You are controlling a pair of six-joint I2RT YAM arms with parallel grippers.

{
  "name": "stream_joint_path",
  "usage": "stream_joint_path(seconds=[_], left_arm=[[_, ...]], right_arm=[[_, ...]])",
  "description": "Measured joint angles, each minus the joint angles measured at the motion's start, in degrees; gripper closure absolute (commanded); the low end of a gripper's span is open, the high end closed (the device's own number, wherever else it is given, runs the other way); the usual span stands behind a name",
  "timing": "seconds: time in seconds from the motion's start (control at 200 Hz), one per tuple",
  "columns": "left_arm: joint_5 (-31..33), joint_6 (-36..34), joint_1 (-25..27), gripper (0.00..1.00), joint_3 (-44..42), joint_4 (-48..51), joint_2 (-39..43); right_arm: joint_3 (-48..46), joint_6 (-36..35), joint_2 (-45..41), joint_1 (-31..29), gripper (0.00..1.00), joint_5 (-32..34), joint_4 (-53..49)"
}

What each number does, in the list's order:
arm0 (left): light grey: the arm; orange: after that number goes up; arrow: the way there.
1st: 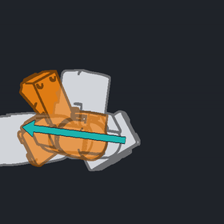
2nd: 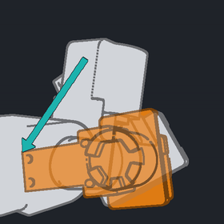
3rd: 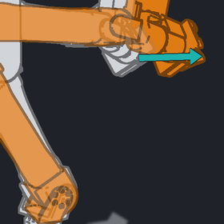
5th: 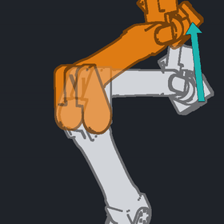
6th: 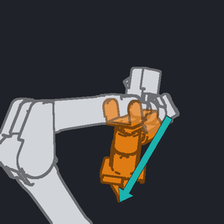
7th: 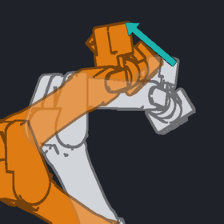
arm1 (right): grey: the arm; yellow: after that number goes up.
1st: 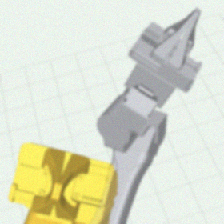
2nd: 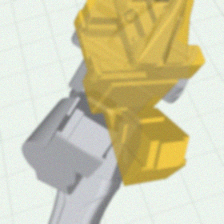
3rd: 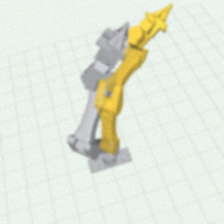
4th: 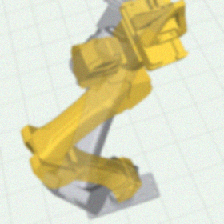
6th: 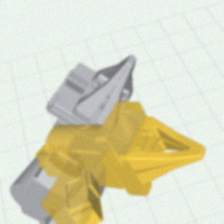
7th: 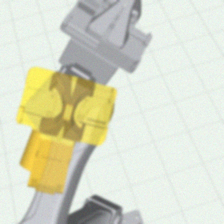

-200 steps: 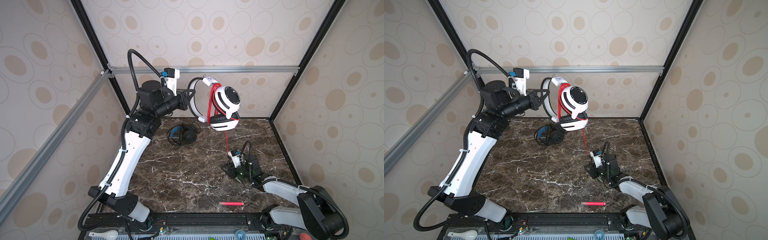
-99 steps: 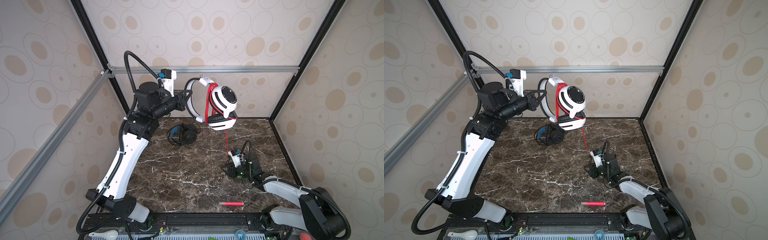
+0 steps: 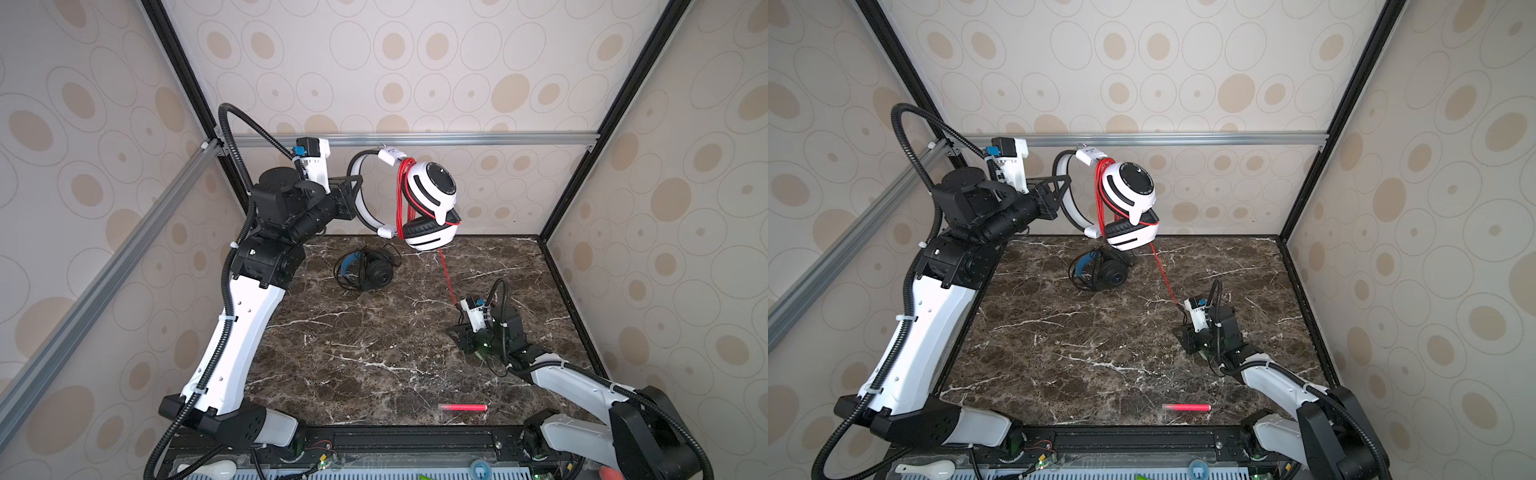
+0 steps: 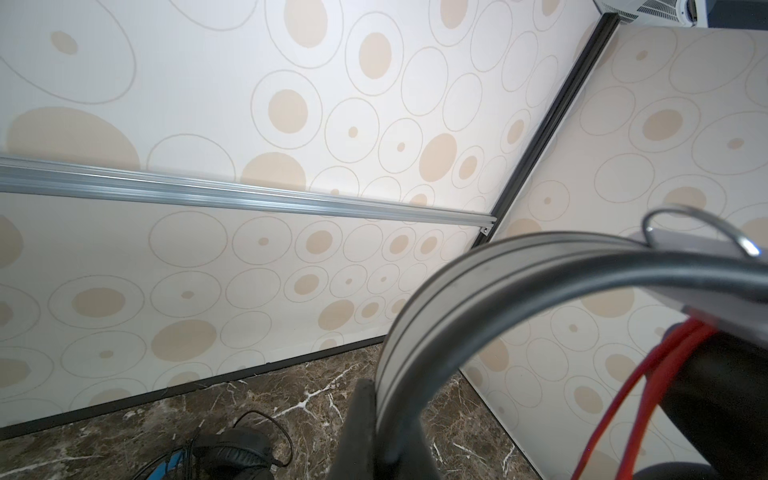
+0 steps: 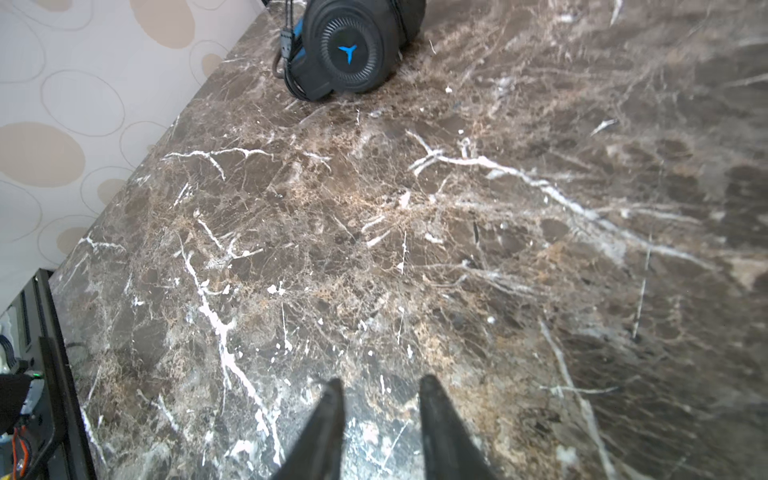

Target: Wrap the headphones

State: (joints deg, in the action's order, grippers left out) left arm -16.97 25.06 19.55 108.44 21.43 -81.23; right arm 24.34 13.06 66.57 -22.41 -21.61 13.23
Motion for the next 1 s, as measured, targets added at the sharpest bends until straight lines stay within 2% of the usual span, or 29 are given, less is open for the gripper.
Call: stream_joint_path(seconds=[0.115, 0.345, 0.54, 0.78, 1.0], left_arm=[[0.4, 0.2, -0.3, 1.0, -0.8, -0.4, 0.3], [0.7, 0.9, -1.4, 1.0, -1.9, -0.8, 0.3], [0.7, 1.2, -1.9, 1.0, -2.1, -1.2, 0.6], [0.4, 1.4, -2.0, 1.0, -2.1, -1.2, 0.6], [0.3, 1.4, -2.2, 1.0, -2.2, -1.2, 0.6]], right_arm=[[0.2, 0.1, 0.1, 0.0, 0.84, -0.7, 0.0], [1.1, 0.4, 0.1, 0.0, 0.76, -1.1, 0.1], [1.1, 0.3, 0.1, 0.0, 0.8, -1.1, 0.1], [1.9, -0.2, 2.1, 0.0, 0.59, -1.9, 0.2], [6.6, -2.7, 4.8, 0.0, 0.42, -2.7, 0.0]])
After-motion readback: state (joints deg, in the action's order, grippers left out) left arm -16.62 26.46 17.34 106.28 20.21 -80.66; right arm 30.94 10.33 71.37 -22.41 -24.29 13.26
